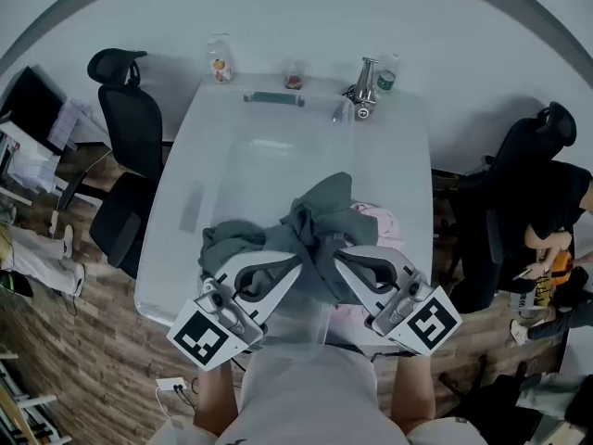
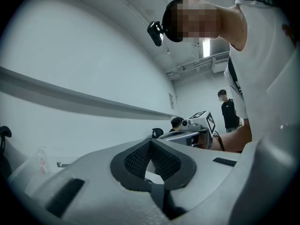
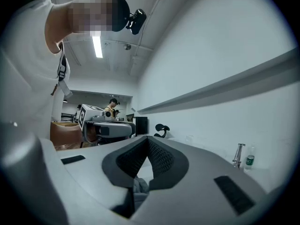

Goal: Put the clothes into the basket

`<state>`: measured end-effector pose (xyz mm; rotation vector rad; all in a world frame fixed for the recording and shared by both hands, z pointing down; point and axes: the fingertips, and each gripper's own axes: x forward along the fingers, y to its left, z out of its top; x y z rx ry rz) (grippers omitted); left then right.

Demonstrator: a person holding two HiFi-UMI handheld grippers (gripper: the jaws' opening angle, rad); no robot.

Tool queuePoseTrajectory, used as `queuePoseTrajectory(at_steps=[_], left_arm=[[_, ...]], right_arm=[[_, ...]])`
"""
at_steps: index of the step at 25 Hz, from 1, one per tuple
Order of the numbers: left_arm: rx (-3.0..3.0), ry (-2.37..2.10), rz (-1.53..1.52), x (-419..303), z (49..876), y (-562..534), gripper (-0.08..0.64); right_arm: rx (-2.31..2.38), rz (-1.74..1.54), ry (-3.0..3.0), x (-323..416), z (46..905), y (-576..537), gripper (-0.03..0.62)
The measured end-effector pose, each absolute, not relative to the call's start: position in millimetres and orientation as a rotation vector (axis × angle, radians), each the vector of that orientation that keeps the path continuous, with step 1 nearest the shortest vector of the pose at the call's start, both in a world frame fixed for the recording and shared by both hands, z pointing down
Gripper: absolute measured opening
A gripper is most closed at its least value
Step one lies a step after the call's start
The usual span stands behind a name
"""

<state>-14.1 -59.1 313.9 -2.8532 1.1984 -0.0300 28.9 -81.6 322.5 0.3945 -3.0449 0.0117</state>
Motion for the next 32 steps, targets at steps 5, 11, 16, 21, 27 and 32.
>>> queuePoseTrajectory(at_steps=[5,11,16,21,27,32], left_arm=[[-2.893,1.100,-0.038,13.9,320.0,-70.3,0.005],[-2.932,0.975,-0.050,48.7,328.5,-79.9,0.005],[-2.961,0.874,-0.064,77.9,336.7,-86.4,0.005],[-2.976,0.761,-0.102,106.3,345.2,-91.4,0.005],[-3.000,0.690,-0.122,137.2,359.1,-99.2,0.005],[-2.997,0.652,-0.157,156.7,367.5,-105.4,0.005]], right_arm=[[0.540,-0.020,-3.007,64.3,327.8,-97.3,0.005],[0.692,-0.023,-2.913,103.5,341.0,-104.9,0.005],[0.789,-0.031,-2.837,131.9,353.1,-109.6,0.006],[0.863,0.001,-2.726,157.0,376.8,-111.9,0.008],[0.885,0.026,-2.621,182.1,410.3,-116.8,0.008],[0.873,0.028,-2.532,200.2,437.6,-121.9,0.023]])
